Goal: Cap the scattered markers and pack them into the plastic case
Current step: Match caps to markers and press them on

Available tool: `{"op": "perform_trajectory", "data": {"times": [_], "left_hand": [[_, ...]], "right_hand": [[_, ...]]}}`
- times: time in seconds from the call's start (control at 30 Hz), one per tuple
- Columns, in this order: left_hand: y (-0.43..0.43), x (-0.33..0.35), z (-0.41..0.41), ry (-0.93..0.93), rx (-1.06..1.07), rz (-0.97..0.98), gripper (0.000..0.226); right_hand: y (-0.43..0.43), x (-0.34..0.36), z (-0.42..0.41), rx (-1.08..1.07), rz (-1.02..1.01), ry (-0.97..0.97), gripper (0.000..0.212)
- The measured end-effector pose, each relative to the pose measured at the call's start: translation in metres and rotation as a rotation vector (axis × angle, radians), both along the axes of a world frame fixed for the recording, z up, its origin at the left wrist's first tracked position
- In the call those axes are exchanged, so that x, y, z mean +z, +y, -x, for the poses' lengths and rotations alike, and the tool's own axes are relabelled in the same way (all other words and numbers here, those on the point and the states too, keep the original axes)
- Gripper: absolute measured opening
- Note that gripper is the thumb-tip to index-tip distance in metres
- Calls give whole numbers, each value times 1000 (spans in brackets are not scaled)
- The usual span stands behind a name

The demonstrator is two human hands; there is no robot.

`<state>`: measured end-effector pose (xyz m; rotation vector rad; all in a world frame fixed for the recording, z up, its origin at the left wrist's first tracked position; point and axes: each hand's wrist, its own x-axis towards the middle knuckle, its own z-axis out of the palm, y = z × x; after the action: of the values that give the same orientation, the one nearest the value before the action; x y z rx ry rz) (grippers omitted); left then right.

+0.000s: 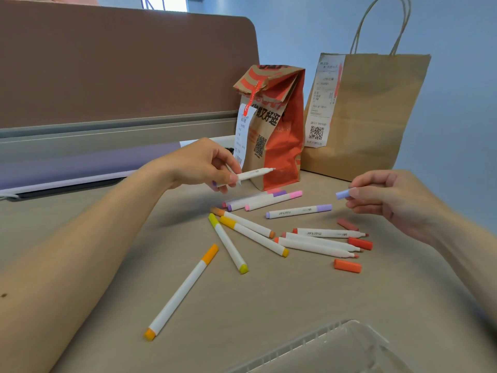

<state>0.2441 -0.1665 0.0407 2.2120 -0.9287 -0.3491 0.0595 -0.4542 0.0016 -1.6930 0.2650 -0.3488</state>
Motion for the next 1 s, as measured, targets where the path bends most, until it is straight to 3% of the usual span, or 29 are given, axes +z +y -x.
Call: {"op": "perform_trajectory", "data": {"times": [0.77,1.0], "left_hand": [[-36,-26,22,-117,-75,-155,11],[-45,-37,26,-192,-45,-86,12]], "right_hand": [[-5,-4,0,60,105,117,10],[-5,-4,1,70,116,183,14]]}}
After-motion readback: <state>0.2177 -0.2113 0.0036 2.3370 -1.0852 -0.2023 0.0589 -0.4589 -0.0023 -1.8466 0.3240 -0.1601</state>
